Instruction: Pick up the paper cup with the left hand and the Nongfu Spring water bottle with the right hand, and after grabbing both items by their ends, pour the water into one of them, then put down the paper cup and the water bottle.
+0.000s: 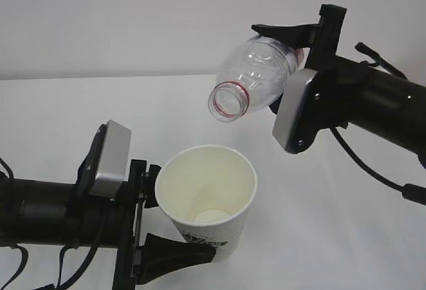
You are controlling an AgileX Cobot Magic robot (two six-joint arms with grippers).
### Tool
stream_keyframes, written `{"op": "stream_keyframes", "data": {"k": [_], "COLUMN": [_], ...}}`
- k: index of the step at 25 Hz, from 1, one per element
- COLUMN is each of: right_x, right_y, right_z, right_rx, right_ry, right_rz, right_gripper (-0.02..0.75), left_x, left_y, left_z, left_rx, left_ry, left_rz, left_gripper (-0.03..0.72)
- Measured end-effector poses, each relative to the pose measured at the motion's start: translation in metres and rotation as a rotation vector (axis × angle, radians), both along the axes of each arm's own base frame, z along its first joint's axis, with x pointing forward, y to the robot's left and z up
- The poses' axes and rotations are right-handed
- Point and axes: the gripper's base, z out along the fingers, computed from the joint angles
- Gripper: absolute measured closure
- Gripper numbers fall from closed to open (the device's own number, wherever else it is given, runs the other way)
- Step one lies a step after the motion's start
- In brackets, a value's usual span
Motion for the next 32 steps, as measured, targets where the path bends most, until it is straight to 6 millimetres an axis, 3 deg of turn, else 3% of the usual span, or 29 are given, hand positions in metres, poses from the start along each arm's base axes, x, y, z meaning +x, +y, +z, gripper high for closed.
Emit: {"op": "stream_keyframes", "data": {"k": [32], "right_x": [-0.0016], "right_y": [0.0011], "right_z": [0.0062], "right_rx": [-0.021], "right_ry": [-0.115], "right_rz": [0.016], "right_gripper": [0.241], "left_x": [0.0004], "left_y": [0.0], "left_z": [0.0001], "left_rx": [-0.004], "left_ry": [0.025], "left_rz": [0.011], "left_gripper": [0.133]}}
